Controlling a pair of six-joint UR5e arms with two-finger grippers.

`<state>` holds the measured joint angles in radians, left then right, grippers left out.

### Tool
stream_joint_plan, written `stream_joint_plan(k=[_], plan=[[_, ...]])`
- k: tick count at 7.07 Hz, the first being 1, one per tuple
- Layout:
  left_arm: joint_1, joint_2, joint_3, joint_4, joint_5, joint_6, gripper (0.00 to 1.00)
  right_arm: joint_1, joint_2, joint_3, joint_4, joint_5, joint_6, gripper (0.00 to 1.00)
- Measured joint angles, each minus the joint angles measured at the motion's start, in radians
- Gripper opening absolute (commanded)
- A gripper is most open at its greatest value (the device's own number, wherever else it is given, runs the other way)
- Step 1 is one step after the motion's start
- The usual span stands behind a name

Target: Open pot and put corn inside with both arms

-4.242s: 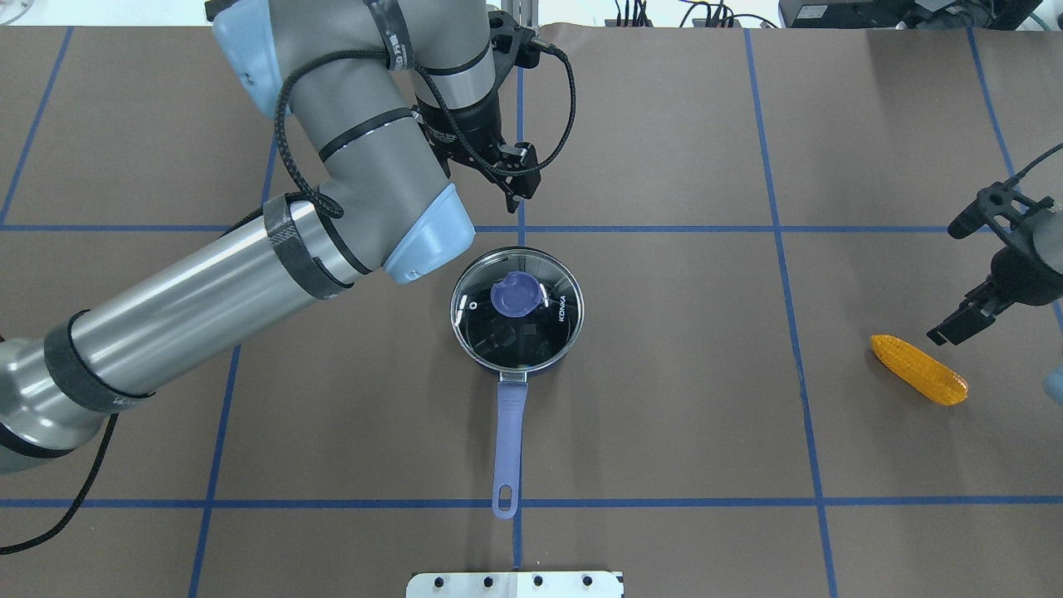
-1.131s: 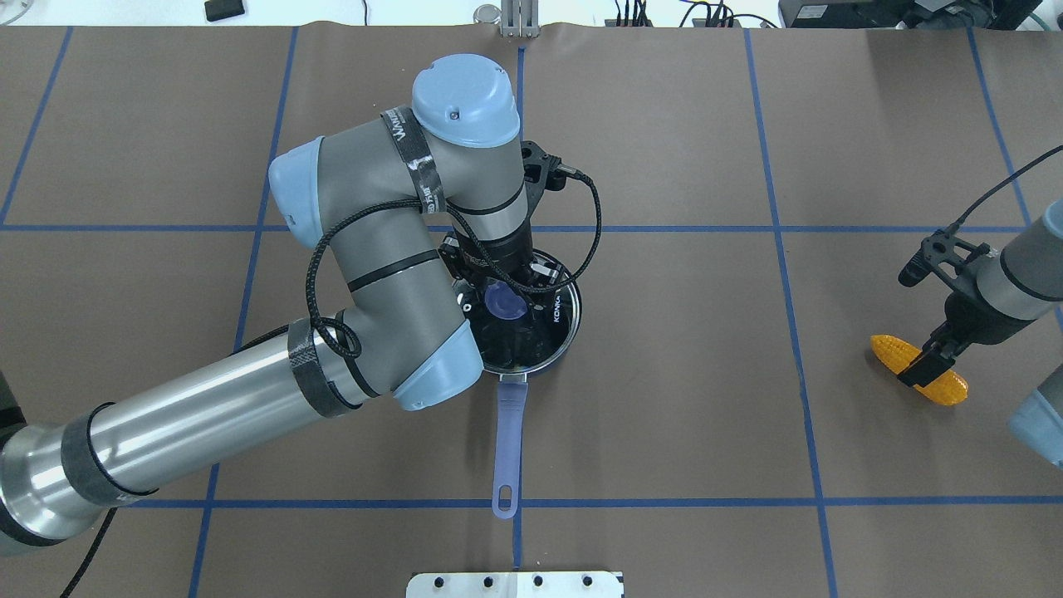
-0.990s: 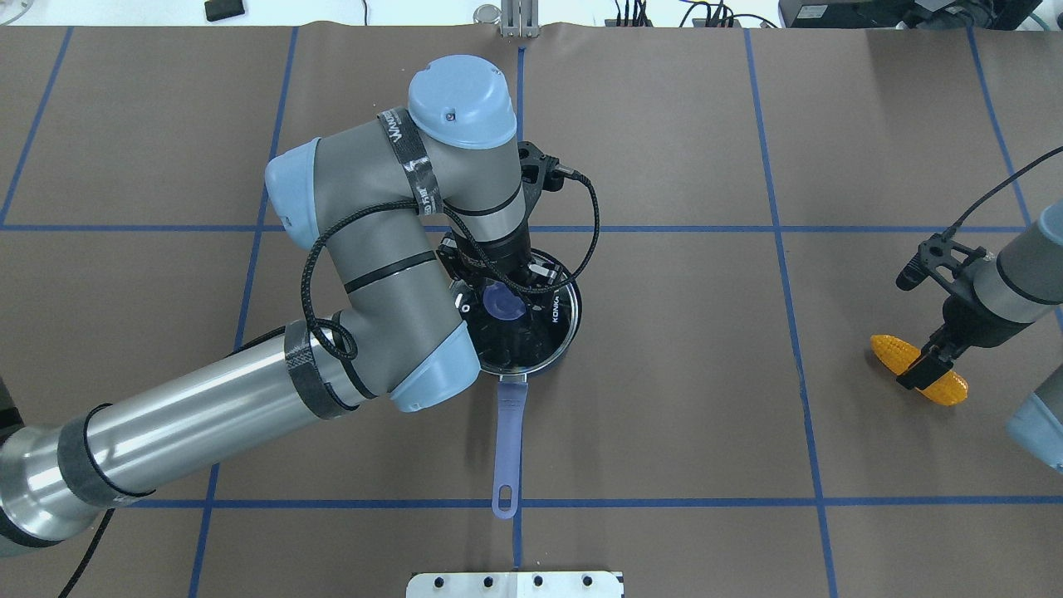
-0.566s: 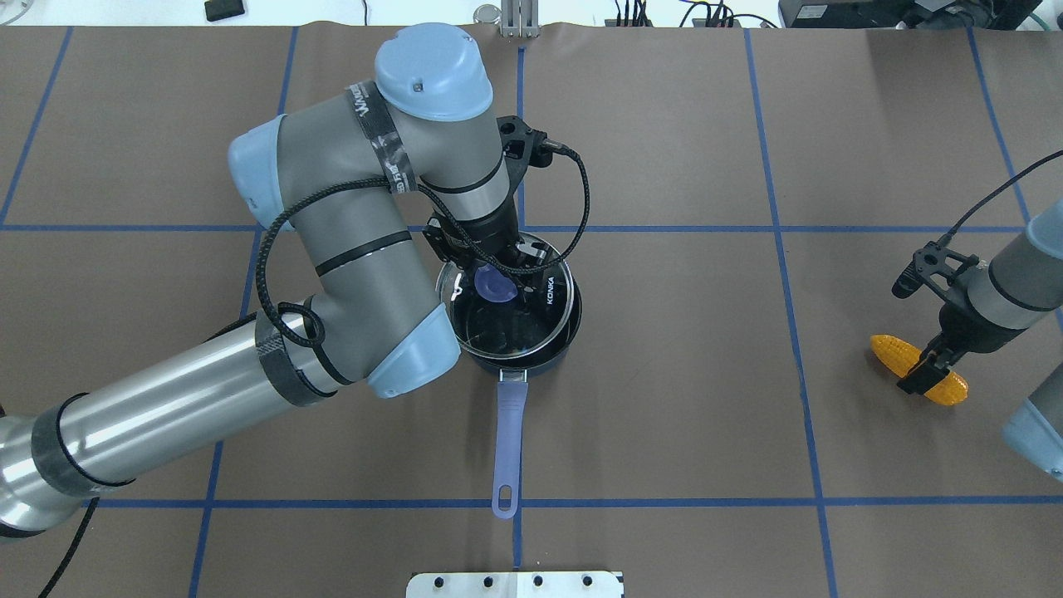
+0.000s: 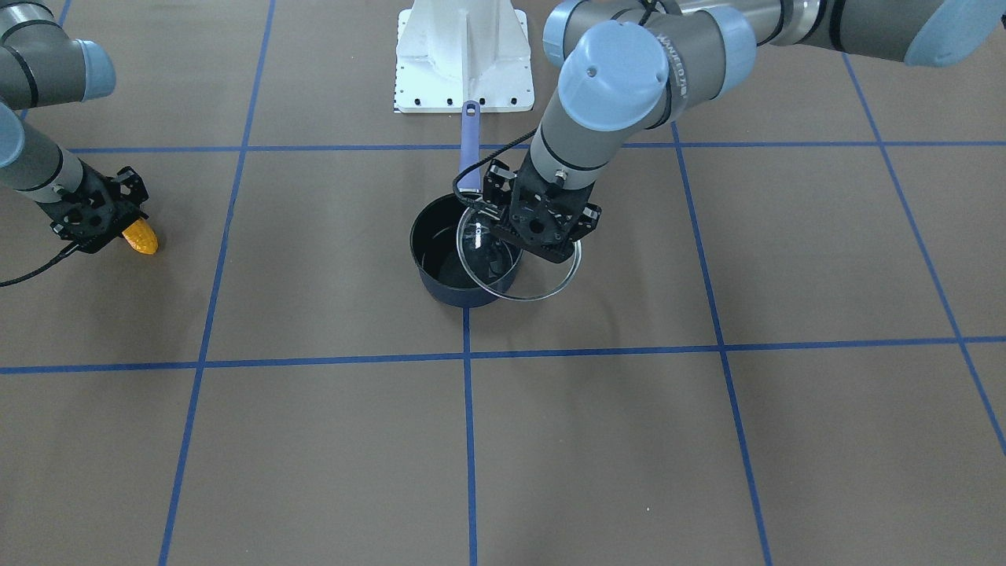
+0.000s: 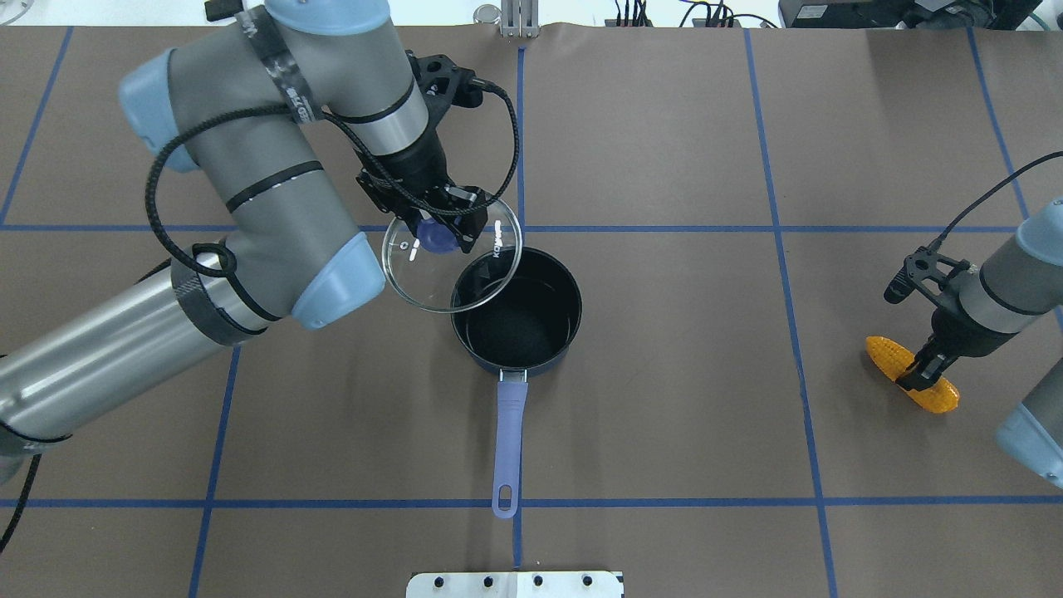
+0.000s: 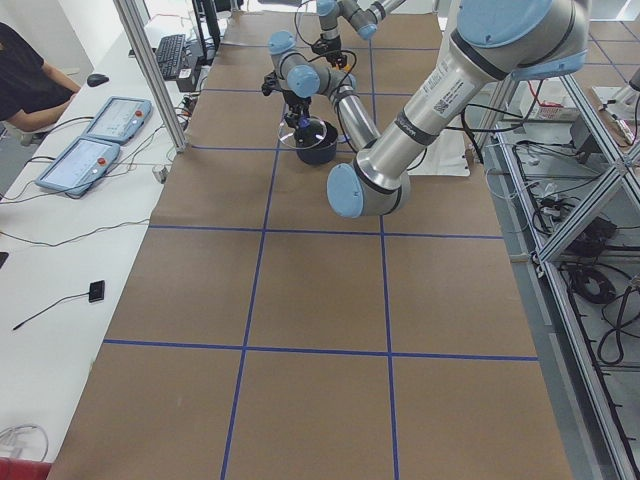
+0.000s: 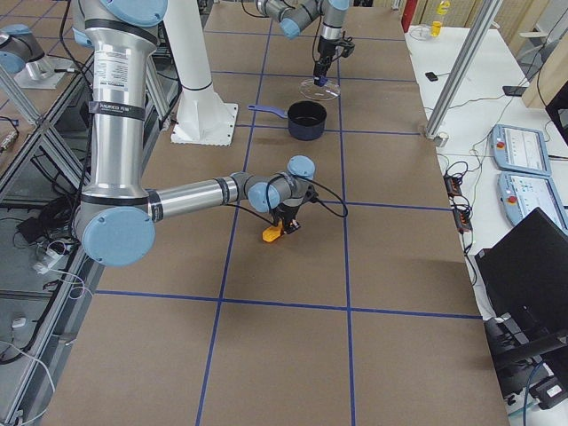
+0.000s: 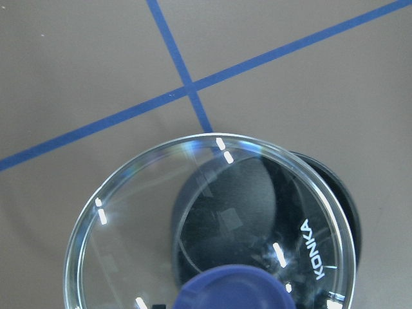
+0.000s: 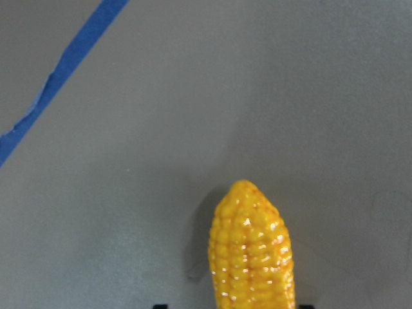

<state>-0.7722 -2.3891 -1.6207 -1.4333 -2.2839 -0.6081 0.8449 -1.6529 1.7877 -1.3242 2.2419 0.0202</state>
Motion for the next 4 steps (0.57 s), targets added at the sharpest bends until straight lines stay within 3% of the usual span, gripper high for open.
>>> stream_joint_plan(k=[3,4], plan=[[-0.075,0.08,-0.024,0.001,-0.03,0.12,0.48,0.03,0.014,0.003,-0.012,0.011,-0.002,0.04],[-0.097,0.116,-0.037,0.001,-0.03,0.165,0.48,0.041,0.069,0.007,-0.064,0.015,0.0,0.04]])
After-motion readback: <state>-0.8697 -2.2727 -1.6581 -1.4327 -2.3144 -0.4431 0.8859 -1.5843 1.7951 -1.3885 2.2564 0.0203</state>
